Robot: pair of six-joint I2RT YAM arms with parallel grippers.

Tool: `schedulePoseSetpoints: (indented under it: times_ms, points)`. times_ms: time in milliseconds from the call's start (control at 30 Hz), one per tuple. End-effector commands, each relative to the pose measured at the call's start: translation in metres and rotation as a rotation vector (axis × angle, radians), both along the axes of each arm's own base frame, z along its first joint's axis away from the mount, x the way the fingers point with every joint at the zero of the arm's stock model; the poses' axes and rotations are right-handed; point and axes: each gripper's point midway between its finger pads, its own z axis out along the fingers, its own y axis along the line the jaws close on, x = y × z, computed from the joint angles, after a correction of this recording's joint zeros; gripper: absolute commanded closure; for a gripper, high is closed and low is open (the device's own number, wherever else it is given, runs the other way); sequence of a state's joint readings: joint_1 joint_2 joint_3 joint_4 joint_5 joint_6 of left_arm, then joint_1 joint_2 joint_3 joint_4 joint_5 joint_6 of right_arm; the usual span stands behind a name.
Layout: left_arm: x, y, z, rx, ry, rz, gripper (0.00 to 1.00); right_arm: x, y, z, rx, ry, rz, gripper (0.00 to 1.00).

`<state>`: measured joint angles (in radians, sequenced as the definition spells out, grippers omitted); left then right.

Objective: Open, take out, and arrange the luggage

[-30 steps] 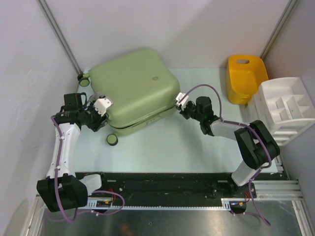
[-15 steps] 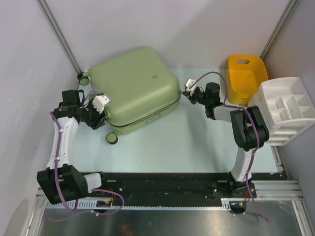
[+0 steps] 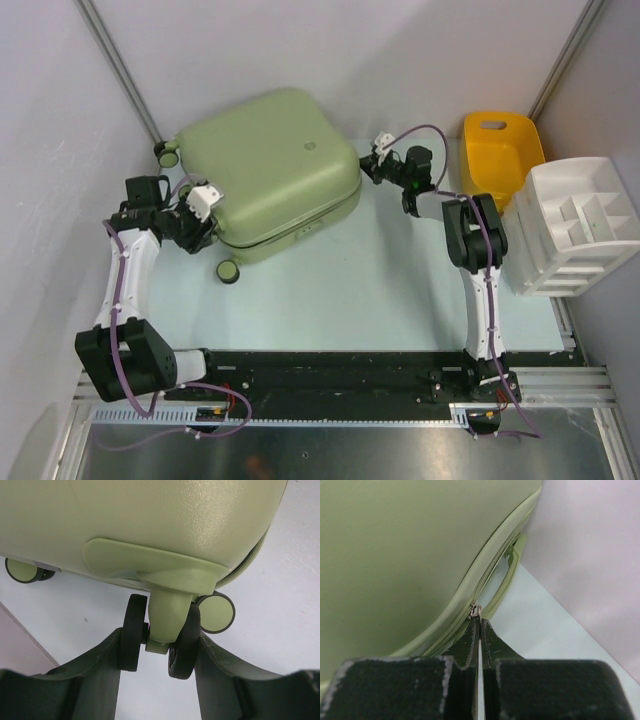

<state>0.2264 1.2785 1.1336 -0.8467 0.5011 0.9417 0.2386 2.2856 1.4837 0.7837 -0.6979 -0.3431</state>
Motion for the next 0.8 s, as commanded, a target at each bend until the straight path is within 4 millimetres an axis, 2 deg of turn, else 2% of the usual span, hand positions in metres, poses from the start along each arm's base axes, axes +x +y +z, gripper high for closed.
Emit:
schedulePoseSetpoints:
  times_ms: [0,33,67,100,133,300,333,400,433,467,500,533,567,600,633,667,733,767]
  points:
    - [0.021,0.054,-0.017,0.114,0.016,0.181,1.00,0.051,-0.003,0.061,0.187,-0.059,-0.058,1.00]
    - [0.022,0.053,-0.016,0.107,0.014,0.180,1.00,0.057,0.002,0.043,0.198,-0.017,-0.052,1.00]
    - [0.023,0.052,-0.016,0.096,0.012,0.183,1.00,0.059,0.007,0.045,0.235,0.019,-0.040,1.00]
    - [0.024,0.047,-0.012,0.073,0.001,0.173,1.00,0.062,0.016,0.057,0.259,0.016,-0.026,1.00]
    - [0.025,0.044,-0.011,0.056,-0.003,0.172,1.00,0.064,0.021,0.044,0.264,0.044,-0.017,1.00]
    - [0.026,0.023,0.014,-0.057,-0.057,0.168,1.00,0.050,0.050,0.037,0.333,0.192,0.048,1.00]
    - [0.024,0.016,0.026,-0.086,-0.090,0.153,1.00,0.044,0.057,0.035,0.330,0.212,0.072,1.00]
    - [0.020,0.008,0.041,-0.129,-0.117,0.158,0.96,0.039,0.059,0.037,0.342,0.250,0.075,0.98]
    - [0.018,0.001,0.050,-0.157,-0.140,0.144,0.88,0.035,0.060,0.036,0.337,0.264,0.086,0.95]
    - [0.012,-0.004,0.065,-0.179,-0.172,0.153,0.62,0.033,0.059,0.033,0.326,0.289,0.088,0.86]
    - [0.010,-0.006,0.076,-0.191,-0.198,0.155,0.47,0.030,0.058,0.043,0.317,0.275,0.091,0.77]
    - [0.007,-0.009,0.086,-0.204,-0.220,0.160,0.35,0.029,0.055,0.043,0.309,0.284,0.083,0.68]
    - [0.002,-0.013,0.100,-0.239,-0.245,0.175,0.22,0.027,0.052,0.036,0.294,0.319,0.070,0.50]
    - [0.001,-0.014,0.113,-0.257,-0.268,0.188,0.18,0.026,0.049,0.046,0.288,0.309,0.062,0.43]
    - [-0.001,-0.015,0.122,-0.281,-0.281,0.201,0.10,0.029,0.043,0.048,0.284,0.308,0.035,0.38]
    - [-0.002,-0.015,0.129,-0.337,-0.271,0.248,0.09,0.032,0.038,0.049,0.278,0.326,0.013,0.31]
    - [0.002,-0.014,0.149,-0.396,-0.282,0.290,0.02,0.042,0.022,0.060,0.288,0.318,-0.041,0.28]
    - [0.002,-0.013,0.155,-0.447,-0.268,0.329,0.00,0.044,0.017,0.058,0.285,0.352,-0.062,0.26]
